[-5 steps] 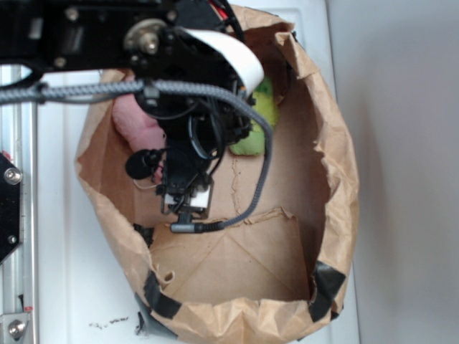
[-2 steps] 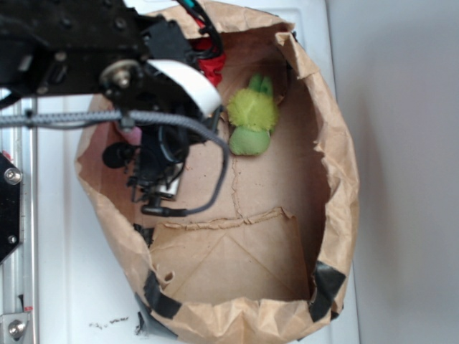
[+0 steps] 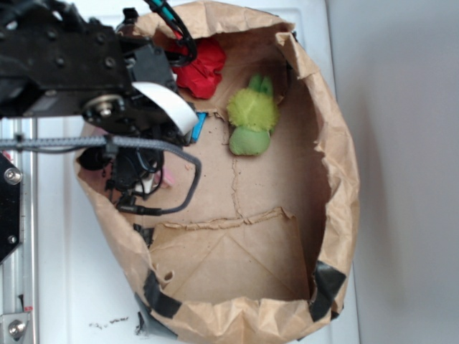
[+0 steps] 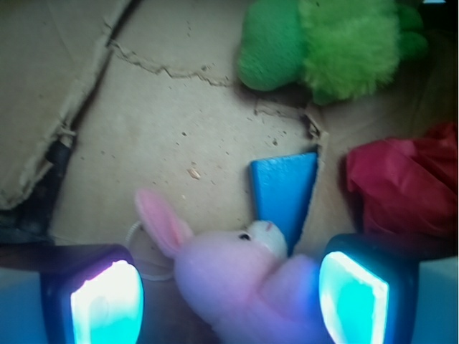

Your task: Grab the pink bunny.

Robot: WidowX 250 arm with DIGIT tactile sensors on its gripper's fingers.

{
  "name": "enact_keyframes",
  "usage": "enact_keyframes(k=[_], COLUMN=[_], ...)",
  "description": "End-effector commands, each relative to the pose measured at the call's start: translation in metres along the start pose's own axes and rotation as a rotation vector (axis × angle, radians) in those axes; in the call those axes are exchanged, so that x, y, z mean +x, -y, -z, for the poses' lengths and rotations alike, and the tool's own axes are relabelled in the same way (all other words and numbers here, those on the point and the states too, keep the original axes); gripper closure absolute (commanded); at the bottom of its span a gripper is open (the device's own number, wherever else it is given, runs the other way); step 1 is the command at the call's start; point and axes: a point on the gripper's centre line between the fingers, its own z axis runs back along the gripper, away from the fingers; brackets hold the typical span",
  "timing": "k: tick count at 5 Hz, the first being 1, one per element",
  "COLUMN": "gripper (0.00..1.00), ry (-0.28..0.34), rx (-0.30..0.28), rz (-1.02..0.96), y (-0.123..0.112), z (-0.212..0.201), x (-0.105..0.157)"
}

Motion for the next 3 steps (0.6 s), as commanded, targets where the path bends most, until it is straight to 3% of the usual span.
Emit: enact_keyframes(k=[1, 2, 3], gripper=[0.00, 0.00, 0.00], ry=[0.107, 0.205, 0.216], rx=[0.043, 0.074, 0.076], rz=[0.126, 0.229, 0.276], y=[-0.001, 0.000, 0.005], z=[0.010, 0.023, 0.025], x=[0.004, 0.006, 0.002])
